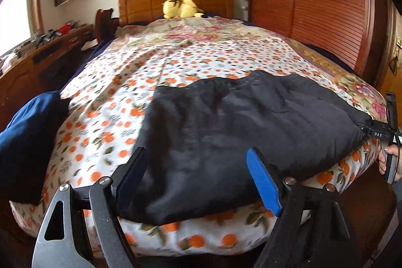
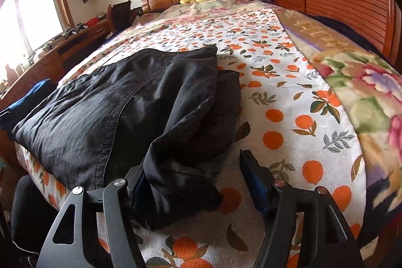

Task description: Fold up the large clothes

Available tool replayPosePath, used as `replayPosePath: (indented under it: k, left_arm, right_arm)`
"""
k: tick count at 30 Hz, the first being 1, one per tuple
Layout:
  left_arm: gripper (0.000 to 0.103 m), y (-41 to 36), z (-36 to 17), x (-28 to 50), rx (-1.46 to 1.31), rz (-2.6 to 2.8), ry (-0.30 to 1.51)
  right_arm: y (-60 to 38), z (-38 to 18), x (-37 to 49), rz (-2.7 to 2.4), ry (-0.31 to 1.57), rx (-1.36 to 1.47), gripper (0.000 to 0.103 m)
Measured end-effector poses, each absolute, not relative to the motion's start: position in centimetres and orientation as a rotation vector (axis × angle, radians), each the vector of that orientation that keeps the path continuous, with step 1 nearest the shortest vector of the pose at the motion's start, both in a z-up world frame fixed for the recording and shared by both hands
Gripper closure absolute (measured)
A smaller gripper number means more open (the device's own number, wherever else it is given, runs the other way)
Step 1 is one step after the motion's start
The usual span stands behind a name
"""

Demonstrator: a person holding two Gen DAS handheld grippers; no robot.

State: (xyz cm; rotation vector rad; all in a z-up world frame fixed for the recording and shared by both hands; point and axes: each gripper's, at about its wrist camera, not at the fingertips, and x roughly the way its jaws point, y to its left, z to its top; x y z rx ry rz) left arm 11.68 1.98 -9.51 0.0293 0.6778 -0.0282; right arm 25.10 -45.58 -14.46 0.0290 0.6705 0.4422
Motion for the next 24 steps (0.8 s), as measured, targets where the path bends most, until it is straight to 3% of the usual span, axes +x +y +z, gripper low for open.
replayPosePath:
  k: [12, 24]
  left_arm:
    - [0.022, -4.6, -11.7, 15.8, 0.081, -0.141, 0.717]
    - [0.022, -5.7, -13.2, 16.1, 0.132, -0.221, 0.744]
  right_arm:
    - [-45.9, -14.7, 25.7, 0.476, 0.675, 0.021, 0.034]
    - [-44.9, -14.4, 26.4, 0.429, 0.737, 0.025, 0.034]
